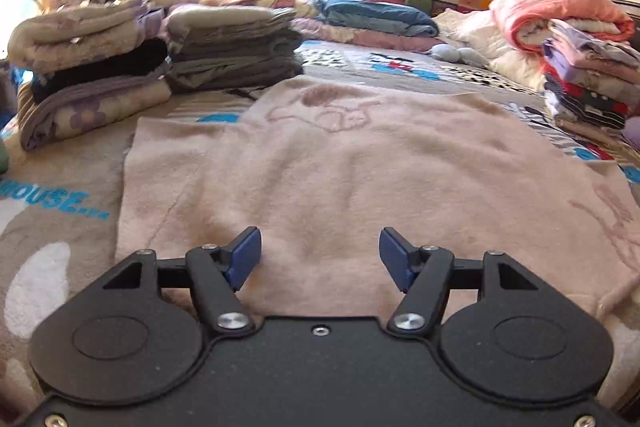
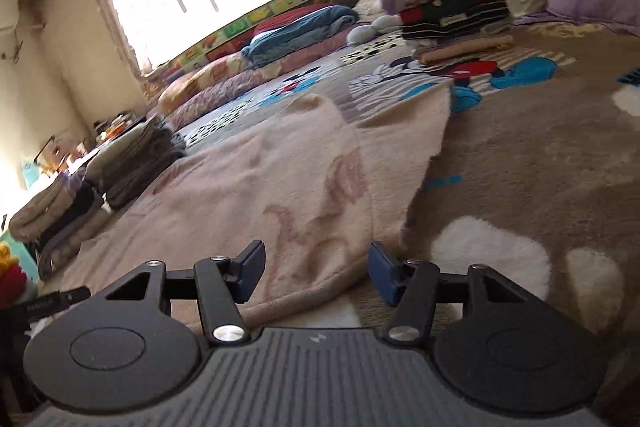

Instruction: Fold clothes

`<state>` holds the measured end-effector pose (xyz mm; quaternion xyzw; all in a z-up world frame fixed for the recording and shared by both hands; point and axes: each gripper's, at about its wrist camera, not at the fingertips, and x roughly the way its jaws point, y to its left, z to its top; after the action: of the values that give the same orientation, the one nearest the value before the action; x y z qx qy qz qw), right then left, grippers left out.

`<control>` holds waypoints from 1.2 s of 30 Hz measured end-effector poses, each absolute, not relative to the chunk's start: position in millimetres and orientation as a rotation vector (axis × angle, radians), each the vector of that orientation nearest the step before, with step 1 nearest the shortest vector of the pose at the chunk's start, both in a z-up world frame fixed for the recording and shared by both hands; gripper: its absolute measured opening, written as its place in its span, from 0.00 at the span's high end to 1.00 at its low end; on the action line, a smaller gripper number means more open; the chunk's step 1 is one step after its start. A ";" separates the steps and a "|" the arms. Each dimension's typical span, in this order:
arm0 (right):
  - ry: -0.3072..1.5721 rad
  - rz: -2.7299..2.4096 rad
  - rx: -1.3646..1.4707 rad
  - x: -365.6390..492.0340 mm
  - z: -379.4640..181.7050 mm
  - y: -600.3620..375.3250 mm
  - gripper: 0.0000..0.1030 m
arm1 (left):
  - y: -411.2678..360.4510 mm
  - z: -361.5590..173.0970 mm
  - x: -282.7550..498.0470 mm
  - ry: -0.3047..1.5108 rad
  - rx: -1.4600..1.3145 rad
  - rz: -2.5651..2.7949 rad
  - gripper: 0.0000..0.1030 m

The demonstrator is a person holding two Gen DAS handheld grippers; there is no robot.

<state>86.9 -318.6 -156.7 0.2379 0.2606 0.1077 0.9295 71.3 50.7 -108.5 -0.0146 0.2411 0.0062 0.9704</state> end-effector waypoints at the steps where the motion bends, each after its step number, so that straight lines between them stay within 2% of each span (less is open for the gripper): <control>1: 0.535 0.209 0.526 87.3 -160.5 -324.8 0.40 | 41.0 -108.2 69.3 0.473 -0.007 -0.017 0.37; 8: 0.534 0.133 0.793 90.2 -186.5 -367.1 0.40 | -36.4 -115.7 50.5 0.378 0.142 -0.252 0.37; 12: 0.514 0.159 0.891 95.2 -194.6 -374.2 0.40 | -75.3 -140.1 54.8 0.485 0.304 -0.290 0.37; 17: 0.535 0.215 0.871 102.4 -191.3 -361.8 0.39 | -62.4 -123.8 51.8 0.442 0.222 -0.320 0.37; 24: 0.523 0.224 0.899 105.9 -194.1 -348.0 0.40 | -58.4 -131.0 55.1 0.476 0.190 -0.290 0.37; 27: 0.488 0.220 0.961 111.7 -199.1 -351.4 0.46 | -61.0 -131.4 55.0 0.469 0.198 -0.294 0.37; 29: 0.469 0.211 1.006 117.3 -204.8 -355.5 0.53 | -60.9 -133.2 55.3 0.473 0.195 -0.295 0.37; 32: 0.462 0.209 0.983 122.9 -205.3 -353.6 0.77 | -60.2 -134.1 55.6 0.473 0.195 -0.296 0.36; 36: 0.458 0.213 0.920 129.2 -202.7 -348.2 0.78 | -55.8 -130.0 60.5 0.501 0.151 -0.302 0.35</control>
<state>129.2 -348.2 -202.7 0.4392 0.2187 0.1017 0.8654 60.5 -55.8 -130.0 0.0743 0.2469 -0.1485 0.9547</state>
